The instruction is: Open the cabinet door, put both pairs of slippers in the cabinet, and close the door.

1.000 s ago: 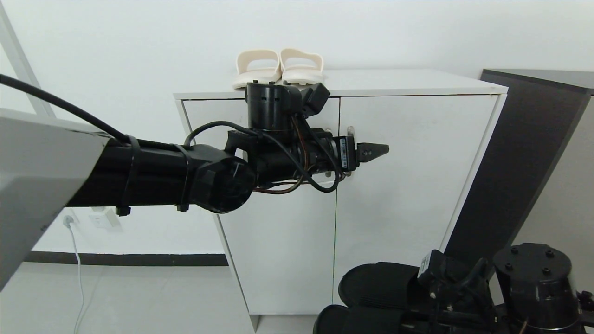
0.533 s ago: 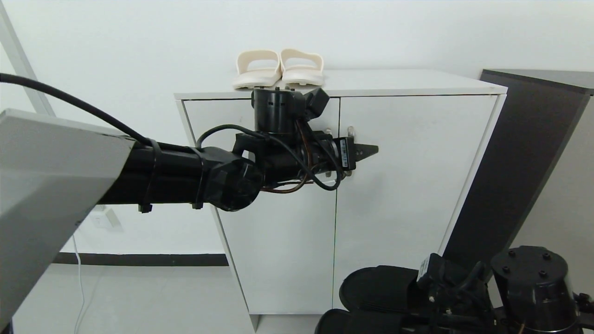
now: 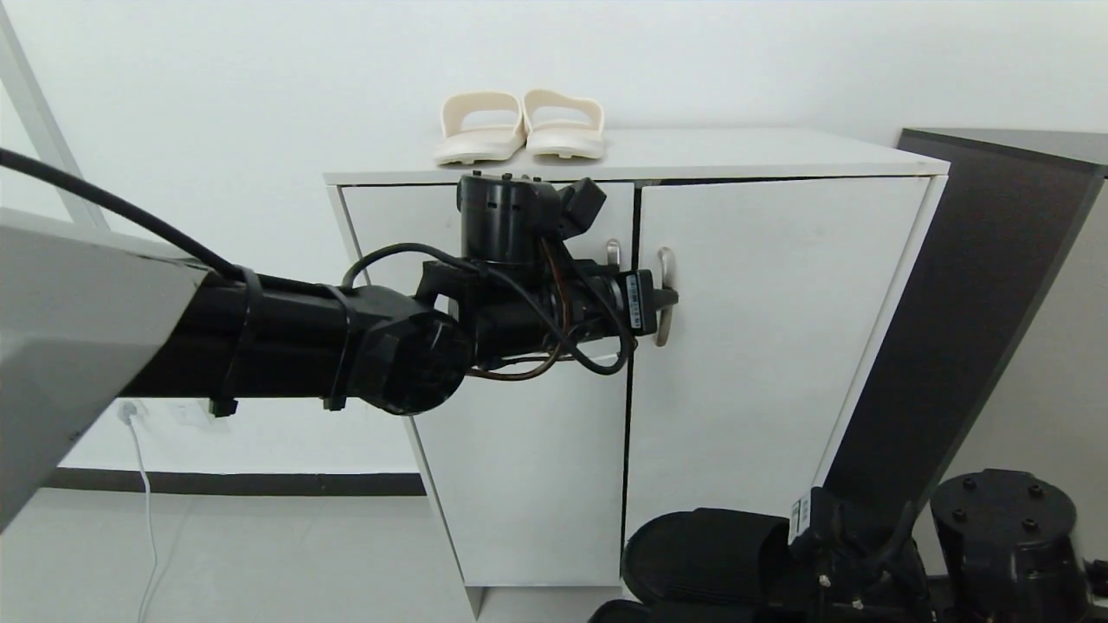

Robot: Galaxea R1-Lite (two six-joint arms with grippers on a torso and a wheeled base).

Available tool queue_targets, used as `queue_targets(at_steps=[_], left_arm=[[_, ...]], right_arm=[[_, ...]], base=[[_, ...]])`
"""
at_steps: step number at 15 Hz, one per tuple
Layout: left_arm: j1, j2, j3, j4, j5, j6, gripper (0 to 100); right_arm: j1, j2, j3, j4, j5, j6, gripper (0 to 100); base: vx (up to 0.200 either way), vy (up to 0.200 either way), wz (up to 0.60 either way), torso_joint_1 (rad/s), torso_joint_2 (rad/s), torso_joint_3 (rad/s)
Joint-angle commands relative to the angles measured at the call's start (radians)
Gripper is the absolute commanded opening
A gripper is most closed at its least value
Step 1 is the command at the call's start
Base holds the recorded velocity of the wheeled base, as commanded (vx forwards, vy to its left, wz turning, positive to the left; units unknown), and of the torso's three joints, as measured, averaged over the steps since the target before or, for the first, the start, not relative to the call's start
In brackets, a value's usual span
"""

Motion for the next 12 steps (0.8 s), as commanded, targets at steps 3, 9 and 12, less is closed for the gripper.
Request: queue_targets(at_steps=[3,9,12], left_arm=[[-0.034,-0.111,0.127,-0.048,0.002,-0.003,0],[-0.059,-0.26,0.31,-0.075,0.005,-0.002,0],[0.013,-0.258,0.314,-0.075,0.0,-0.006,0]], right_arm=[[0.024,-0.025,0.016,-0.004,0.004,0.003,0],[0.061,-0.039,0.038,-0.003,0.024,0.003,0],[0.069,-0.035,0.038,-0.001,0.024,0.001,0]], base=[[0.0,0.0,0.0,0.0,0.0,0.0],[0.0,0.0,0.0,0.0,0.0,0.0],[0.0,0.0,0.0,0.0,0.0,0.0]])
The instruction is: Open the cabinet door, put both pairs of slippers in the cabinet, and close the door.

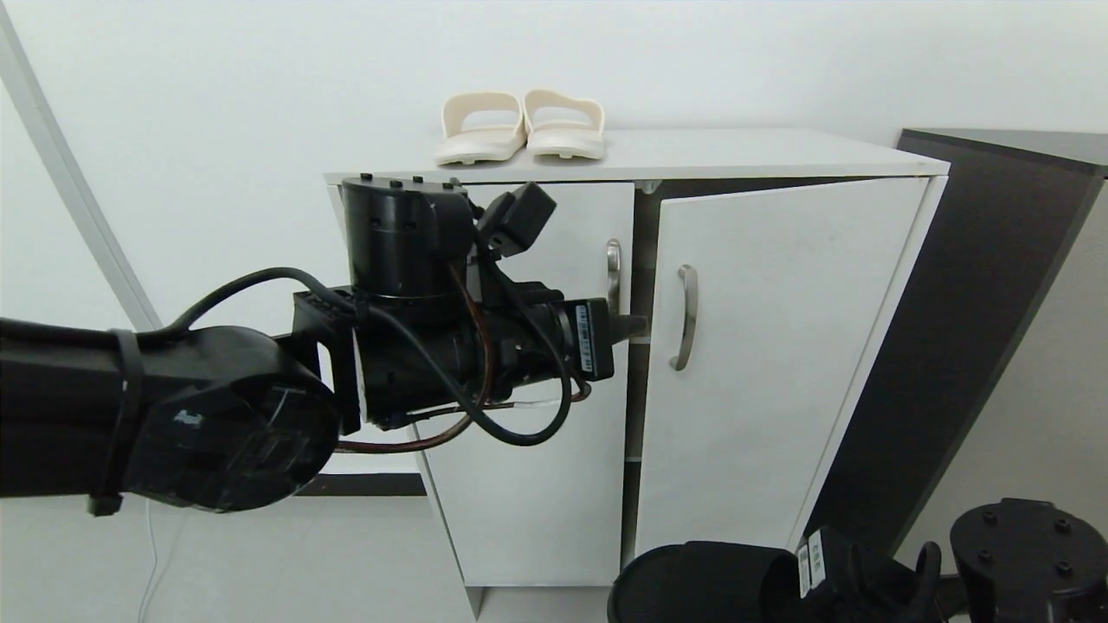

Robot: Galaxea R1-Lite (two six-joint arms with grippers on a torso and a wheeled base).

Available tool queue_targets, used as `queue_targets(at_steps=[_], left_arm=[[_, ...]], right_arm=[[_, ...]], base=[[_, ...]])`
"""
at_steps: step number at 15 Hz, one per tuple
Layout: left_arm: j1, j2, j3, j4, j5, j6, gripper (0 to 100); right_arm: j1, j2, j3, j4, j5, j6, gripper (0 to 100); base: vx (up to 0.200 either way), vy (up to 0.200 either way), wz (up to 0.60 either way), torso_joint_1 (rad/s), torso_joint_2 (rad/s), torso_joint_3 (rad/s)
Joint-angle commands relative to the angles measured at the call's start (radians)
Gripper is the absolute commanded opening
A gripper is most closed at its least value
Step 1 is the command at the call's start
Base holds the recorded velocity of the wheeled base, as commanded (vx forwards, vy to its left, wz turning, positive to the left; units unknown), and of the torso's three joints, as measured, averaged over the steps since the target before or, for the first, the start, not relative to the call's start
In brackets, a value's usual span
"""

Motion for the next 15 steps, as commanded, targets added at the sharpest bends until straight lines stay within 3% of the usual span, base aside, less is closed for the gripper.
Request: queue_targets(at_steps=[1,8,15], left_arm=[[0.028,-0.003,-0.004,0.0,-0.002,-0.001,0],[0.051,0.131,-0.148,-0.003,0.001,-0.001,0],[0.025,0.267,-0.283,-0.011,-0.003,0.001,0]], right_arm=[[0.003,0.0,0.0,0.003,-0.001,-0.001,0],[0.005,0.006,0.008,0.003,-0.001,-0.004,0],[0.005,0.013,0.009,0.003,-0.003,-0.004,0]], base=[[0.0,0.0,0.0,0.0,0.0,0.0],[0.0,0.0,0.0,0.0,0.0,0.0],[0.0,0.0,0.0,0.0,0.0,0.0]])
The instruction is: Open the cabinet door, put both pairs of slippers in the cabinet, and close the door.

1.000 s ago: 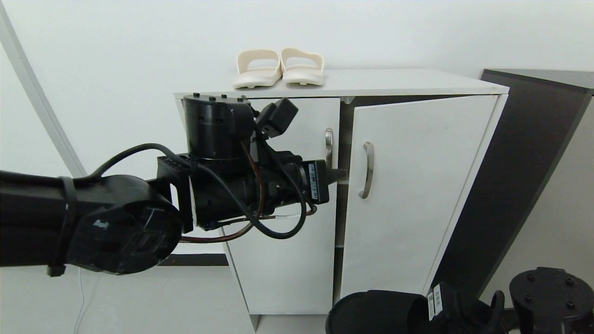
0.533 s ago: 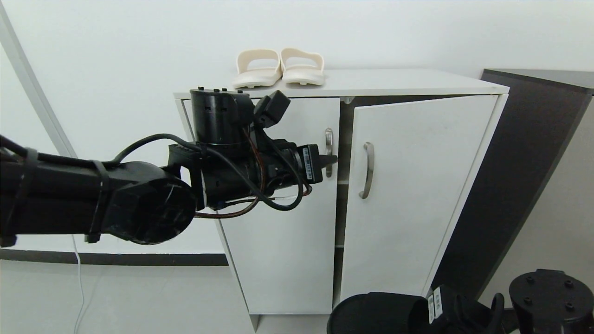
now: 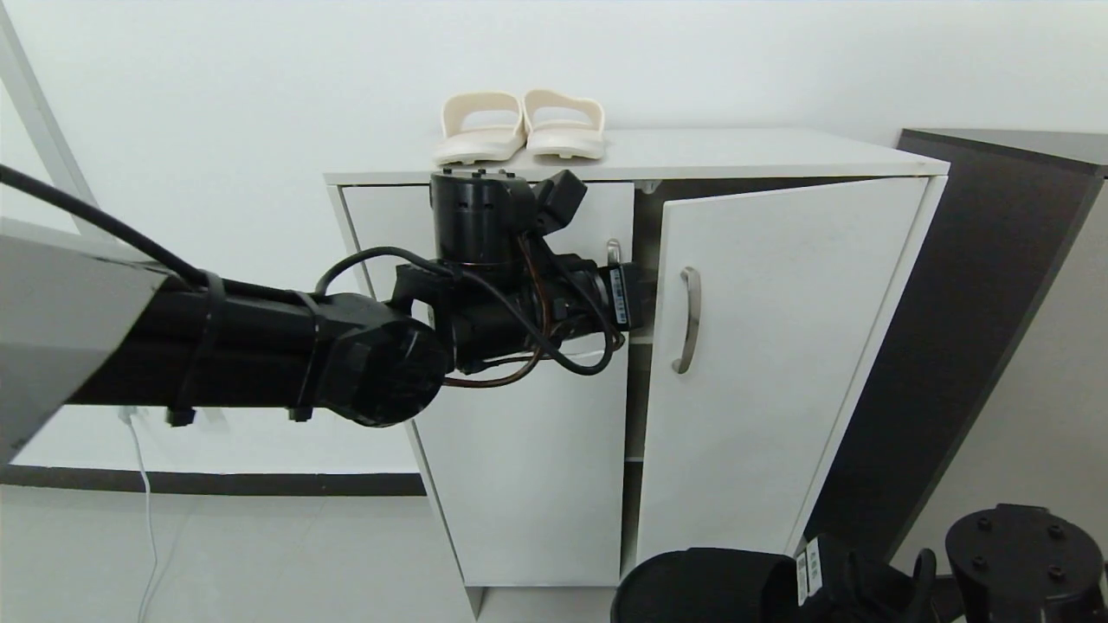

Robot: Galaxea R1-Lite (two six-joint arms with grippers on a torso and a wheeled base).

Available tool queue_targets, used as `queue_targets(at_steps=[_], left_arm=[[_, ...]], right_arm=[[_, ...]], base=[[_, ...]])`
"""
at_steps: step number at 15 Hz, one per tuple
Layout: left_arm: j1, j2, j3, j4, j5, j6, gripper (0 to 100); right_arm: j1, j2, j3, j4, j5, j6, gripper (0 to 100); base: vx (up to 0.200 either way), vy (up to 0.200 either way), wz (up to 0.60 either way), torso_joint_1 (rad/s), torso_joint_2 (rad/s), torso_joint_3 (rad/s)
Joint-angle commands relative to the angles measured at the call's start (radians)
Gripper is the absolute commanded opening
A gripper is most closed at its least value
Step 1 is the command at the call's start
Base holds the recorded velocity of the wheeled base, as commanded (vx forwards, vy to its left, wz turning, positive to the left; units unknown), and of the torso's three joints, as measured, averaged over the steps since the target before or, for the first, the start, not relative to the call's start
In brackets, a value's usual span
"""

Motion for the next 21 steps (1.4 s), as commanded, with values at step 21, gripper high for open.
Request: queue_targets(at_steps=[21], left_arm=[[-0.076,0.012,0.095,-0.279,0.184,-0.022,0]], right_arm=[[-0.01,0.047,-0.04,-0.004,-0.038,0.02,0]], base=[[-0.086,0.0,0.0,0.0,0.0,0.001]])
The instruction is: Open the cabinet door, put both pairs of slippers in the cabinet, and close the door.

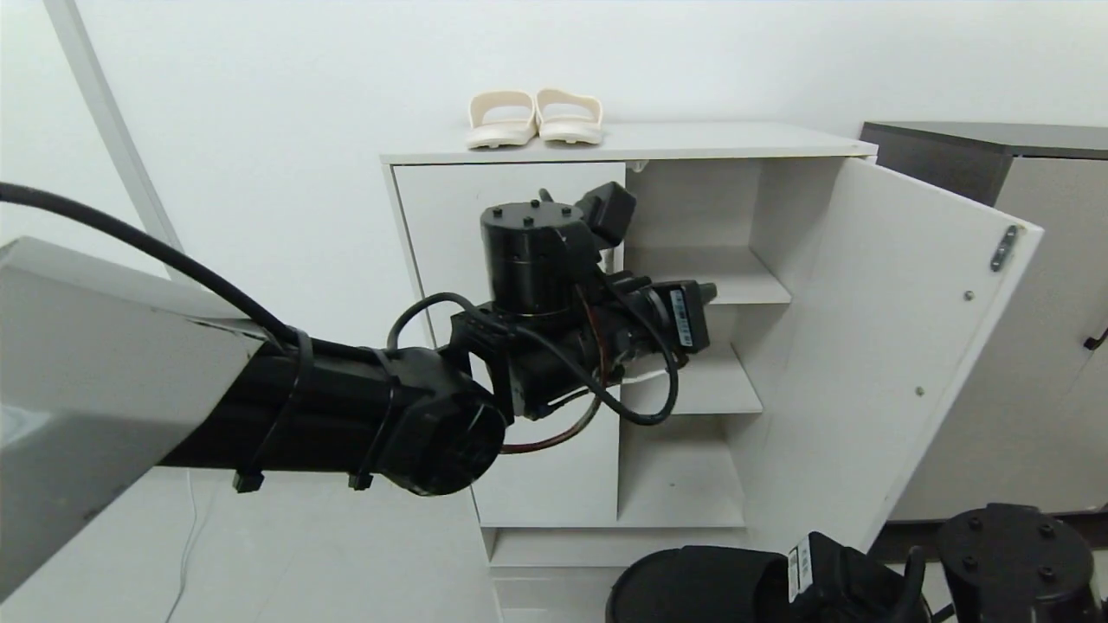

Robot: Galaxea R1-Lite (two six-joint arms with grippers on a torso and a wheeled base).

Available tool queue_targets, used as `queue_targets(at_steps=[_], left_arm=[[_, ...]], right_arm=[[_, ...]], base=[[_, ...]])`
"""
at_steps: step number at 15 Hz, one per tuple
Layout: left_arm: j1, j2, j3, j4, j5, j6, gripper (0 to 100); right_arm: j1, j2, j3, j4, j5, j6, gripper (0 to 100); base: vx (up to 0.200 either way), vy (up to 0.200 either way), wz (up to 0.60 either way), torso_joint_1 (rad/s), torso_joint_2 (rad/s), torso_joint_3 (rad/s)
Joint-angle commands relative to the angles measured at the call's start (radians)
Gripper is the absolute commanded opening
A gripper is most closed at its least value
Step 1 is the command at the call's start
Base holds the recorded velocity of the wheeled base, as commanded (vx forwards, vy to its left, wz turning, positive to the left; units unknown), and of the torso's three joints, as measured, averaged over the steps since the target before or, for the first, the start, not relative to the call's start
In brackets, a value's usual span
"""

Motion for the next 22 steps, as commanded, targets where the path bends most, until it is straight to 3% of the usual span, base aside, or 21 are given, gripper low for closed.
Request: queue_targets(at_steps=[1,3,6,7,8,10,12,15,17,18,19,20,21,22], left_arm=[[0.066,-0.04,0.037,-0.043,0.078,0.0,0],[0.093,-0.112,0.101,-0.06,0.153,0.006,0],[0.162,-0.316,0.354,-0.023,0.275,0.149,0],[0.17,-0.349,0.391,-0.025,0.279,0.152,0],[0.211,-0.465,0.531,-0.026,0.281,0.158,0],[0.233,-0.599,0.664,-0.025,0.313,0.16,0],[0.265,-0.737,0.776,-0.017,0.448,0.186,0],[0.529,-0.976,0.888,0.103,0.494,0.256,0],[0.613,-1.125,0.963,0.14,0.532,0.264,0],[0.69,-1.263,1.04,0.193,0.54,0.264,0],[0.734,-1.373,1.14,0.252,0.54,0.265,0],[0.741,-1.396,1.156,0.261,0.54,0.265,0],[0.762,-1.579,1.259,0.339,0.538,0.265,0],[0.767,-1.698,1.264,0.457,0.54,0.276,0]], right_arm=[[-0.015,0.06,-0.053,-0.002,-0.081,0.041,0],[-0.013,0.109,-0.128,-0.004,-0.217,0.133,0],[-0.013,0.251,-0.271,-0.005,-0.47,0.194,0],[-0.01,0.27,-0.287,-0.008,-0.507,0.2,0],[0.013,0.323,-0.34,-0.051,-0.621,0.22,0],[0.014,0.38,-0.421,-0.081,-0.737,0.259,0],[0.006,0.437,-0.501,-0.081,-0.86,0.283,0],[-0.021,0.478,-0.557,-0.079,-0.961,0.285,0],[-0.03,0.478,-0.559,-0.079,-0.963,0.283,0],[-0.03,0.48,-0.554,-0.081,-0.964,0.283,0],[-0.03,0.483,-0.553,-0.082,-0.964,0.283,0],[-0.03,0.483,-0.553,-0.082,-0.964,0.282,0],[-0.03,0.484,-0.554,-0.082,-0.964,0.282,0],[-0.029,0.484,-0.553,-0.082,-0.964,0.282,0]], base=[[0.0,0.0,0.0,0.0,0.0,0.0],[0.0,0.0,0.0,0.0,0.0,0.0],[0.0,0.0,0.0,0.0,0.0,0.0],[0.0,0.0,0.0,0.0,0.0,0.0],[0.0,0.0,0.0,0.0,0.0,0.0],[0.0,0.0,0.0,0.0,0.0,0.0],[0.0,0.0,0.0,0.0,0.0,0.0],[0.0,0.0,0.0,0.0,0.0,0.0],[0.0,0.0,0.0,0.0,0.0,0.0],[0.0,0.0,0.0,0.0,0.0,0.0],[0.0,0.0,0.0,0.0,0.0,0.0],[0.0,0.0,0.0,0.0,0.0,0.0],[0.0,0.0,0.0,0.0,0.0,0.0],[0.0,0.0,0.0,0.0,0.0,0.0]])
